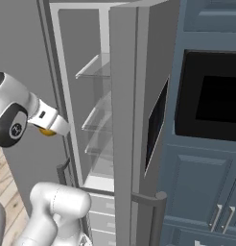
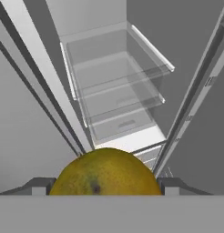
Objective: Pick the mango and orange from the fridge and place them inside the tupperware on the counter.
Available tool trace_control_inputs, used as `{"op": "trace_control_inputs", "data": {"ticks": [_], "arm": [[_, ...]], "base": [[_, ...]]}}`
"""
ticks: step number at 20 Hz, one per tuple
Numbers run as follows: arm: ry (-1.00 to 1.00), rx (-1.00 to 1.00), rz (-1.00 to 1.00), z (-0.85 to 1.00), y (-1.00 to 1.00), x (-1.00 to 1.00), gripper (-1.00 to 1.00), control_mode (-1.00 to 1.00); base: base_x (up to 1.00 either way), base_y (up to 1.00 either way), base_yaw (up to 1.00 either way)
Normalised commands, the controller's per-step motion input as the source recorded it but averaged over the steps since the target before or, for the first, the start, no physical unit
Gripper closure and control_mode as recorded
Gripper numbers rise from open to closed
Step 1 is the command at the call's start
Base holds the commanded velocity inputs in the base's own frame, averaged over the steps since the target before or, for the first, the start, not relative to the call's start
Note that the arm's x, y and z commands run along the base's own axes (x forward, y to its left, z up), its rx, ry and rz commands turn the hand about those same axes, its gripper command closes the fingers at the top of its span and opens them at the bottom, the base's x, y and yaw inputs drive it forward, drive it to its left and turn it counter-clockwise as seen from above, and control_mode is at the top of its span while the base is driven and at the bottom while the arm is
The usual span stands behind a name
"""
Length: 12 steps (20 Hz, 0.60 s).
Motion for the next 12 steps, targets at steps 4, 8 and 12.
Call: {"op": "trace_control_inputs", "data": {"ticks": [4, 8, 12], "arm": [[0.0, 0.0, 0.08, 0.0, 0.2, -0.33, 1.0, -1.0], [0.0, 0.0, 0.05, 0.0, 0.13, -0.25, 1.0, 1.0], [0.0, 0.0, 0.0, 0.0, 0.0, 0.0, 1.0, 1.0]], "base": [[0.0, 0.0, 0.0], [-0.3, 0.28, 0.13], [-0.52, 0.88, 0.49]]}}
